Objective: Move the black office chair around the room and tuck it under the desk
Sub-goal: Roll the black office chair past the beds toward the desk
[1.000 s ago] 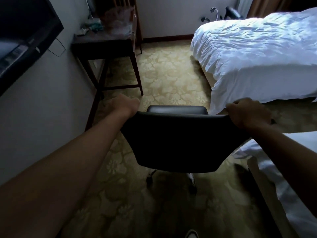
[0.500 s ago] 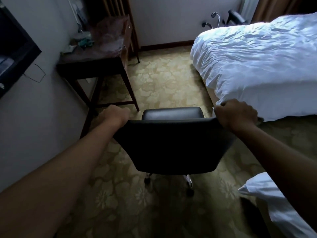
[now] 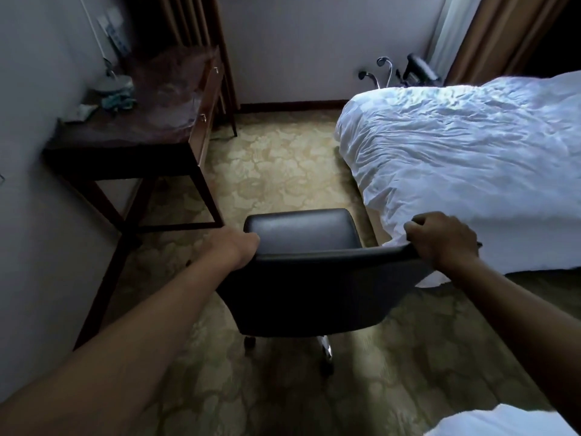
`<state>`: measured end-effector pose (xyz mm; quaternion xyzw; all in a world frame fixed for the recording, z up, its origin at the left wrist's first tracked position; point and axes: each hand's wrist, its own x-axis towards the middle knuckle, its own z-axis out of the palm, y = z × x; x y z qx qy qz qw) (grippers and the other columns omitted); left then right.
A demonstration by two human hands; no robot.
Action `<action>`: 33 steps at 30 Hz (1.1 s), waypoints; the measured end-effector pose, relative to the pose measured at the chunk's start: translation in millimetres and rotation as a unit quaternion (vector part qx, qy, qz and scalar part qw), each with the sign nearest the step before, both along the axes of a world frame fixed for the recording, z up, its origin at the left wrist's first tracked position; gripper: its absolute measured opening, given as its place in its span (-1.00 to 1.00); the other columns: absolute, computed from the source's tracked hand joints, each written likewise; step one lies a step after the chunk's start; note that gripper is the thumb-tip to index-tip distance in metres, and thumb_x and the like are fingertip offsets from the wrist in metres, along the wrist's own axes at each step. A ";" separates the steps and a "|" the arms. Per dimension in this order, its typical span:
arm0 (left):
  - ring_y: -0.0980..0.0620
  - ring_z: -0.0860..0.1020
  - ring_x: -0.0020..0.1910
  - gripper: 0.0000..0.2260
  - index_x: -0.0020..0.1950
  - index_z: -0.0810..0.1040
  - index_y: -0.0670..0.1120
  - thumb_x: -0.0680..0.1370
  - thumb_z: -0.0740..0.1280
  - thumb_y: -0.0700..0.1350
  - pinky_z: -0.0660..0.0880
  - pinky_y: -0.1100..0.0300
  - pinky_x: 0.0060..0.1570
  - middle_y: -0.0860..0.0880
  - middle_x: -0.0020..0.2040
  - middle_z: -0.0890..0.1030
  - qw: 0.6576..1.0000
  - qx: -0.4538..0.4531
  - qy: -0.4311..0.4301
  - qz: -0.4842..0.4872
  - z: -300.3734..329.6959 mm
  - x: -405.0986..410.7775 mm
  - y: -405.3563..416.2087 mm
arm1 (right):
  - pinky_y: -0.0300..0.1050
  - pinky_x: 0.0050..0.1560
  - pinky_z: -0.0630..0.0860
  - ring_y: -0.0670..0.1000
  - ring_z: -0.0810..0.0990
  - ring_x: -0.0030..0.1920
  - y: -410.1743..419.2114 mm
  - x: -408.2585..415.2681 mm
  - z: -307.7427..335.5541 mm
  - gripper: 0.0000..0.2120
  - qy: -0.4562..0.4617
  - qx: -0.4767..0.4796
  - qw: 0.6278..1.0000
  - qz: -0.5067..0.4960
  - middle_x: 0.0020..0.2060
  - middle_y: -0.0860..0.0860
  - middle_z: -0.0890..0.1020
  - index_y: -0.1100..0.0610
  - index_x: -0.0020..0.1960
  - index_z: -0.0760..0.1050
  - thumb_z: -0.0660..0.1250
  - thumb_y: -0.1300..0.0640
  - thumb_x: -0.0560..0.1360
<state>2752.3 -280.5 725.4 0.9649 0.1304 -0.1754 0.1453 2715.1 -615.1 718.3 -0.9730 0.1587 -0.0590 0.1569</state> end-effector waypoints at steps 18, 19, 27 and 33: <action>-0.22 0.59 0.03 -0.67 -0.07 0.60 -0.11 0.59 0.19 0.10 0.53 -0.02 0.08 -0.17 -0.01 0.65 0.999 -0.029 -0.002 -0.038 -11.5 203.3 -106.5 | -0.14 -0.40 0.15 0.02 0.39 -0.44 -112.6 259.7 9.6 -0.75 -0.014 -0.002 0.998 0.069 -0.51 -0.02 0.45 0.12 -0.44 0.40 0.10 -0.01 0.27; -0.21 0.59 0.03 -0.68 -0.07 0.63 -0.08 0.58 0.19 0.09 0.52 0.00 0.07 -0.15 -0.01 0.65 0.999 -0.027 0.000 -0.029 -10.6 213.3 -112.7 | -0.15 -0.40 0.12 -0.01 0.37 -0.44 -118.5 271.5 8.6 -0.76 -0.017 0.000 0.997 0.072 -0.51 -0.04 0.45 0.09 -0.45 0.40 0.10 -0.01 0.28; -0.14 0.53 0.00 -0.77 -0.13 0.66 0.08 0.52 0.25 0.13 0.47 -0.01 0.07 -0.01 -0.02 0.62 0.995 -0.003 -0.042 0.086 0.5 290.9 -115.4 | -0.06 -0.29 0.25 0.13 0.42 -0.36 -116.6 329.7 2.7 -0.73 -0.053 -0.005 0.994 0.090 -0.39 0.05 0.54 0.06 -0.36 0.45 0.10 -0.04 0.37; -0.16 0.49 0.23 -0.61 0.00 0.65 0.12 0.43 0.11 0.23 0.40 -0.05 0.27 -0.04 0.23 0.57 0.997 0.027 0.068 0.039 3.0 374.1 -90.1 | -0.07 -0.30 0.27 0.11 0.45 -0.35 -98.5 371.5 1.6 -0.69 -0.052 -0.010 0.994 0.091 -0.41 0.01 0.48 0.06 -0.29 0.51 0.08 -0.07 0.39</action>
